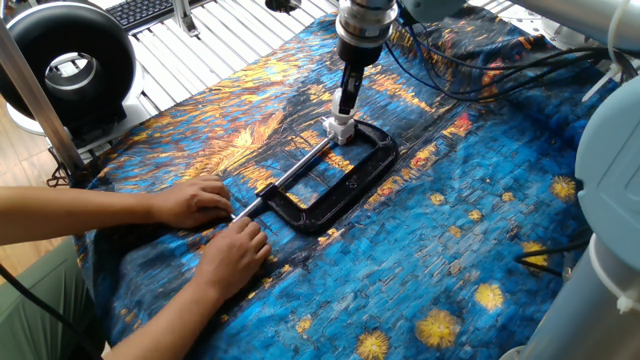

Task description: Install the light bulb by rotating it

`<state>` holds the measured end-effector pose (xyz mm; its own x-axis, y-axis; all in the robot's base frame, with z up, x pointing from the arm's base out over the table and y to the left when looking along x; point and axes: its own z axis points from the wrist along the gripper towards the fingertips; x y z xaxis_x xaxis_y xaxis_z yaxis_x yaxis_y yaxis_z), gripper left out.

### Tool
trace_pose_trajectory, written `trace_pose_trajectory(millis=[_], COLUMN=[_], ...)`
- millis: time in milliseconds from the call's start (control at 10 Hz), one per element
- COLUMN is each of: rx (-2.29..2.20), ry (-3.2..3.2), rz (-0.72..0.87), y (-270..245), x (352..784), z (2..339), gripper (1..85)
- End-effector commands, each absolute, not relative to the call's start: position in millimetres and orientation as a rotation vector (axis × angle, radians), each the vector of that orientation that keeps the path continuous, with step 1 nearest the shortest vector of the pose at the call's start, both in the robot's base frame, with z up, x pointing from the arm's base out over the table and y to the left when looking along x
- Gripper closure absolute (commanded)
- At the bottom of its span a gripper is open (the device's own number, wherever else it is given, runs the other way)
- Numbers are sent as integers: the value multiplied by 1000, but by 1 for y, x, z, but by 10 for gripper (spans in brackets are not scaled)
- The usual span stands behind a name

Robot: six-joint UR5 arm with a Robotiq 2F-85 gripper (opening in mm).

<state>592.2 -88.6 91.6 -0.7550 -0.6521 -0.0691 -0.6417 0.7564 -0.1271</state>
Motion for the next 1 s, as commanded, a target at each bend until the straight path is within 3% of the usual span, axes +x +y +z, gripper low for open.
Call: trace_pose_trajectory(millis=[0, 300, 900], rx=[-1169, -1267, -1346], ry=[2872, 2846, 2854], rz=[-115, -74, 12], y=[-93, -92, -87], x=[577, 574, 562], z=[97, 96, 102], gripper=[317, 120, 120])
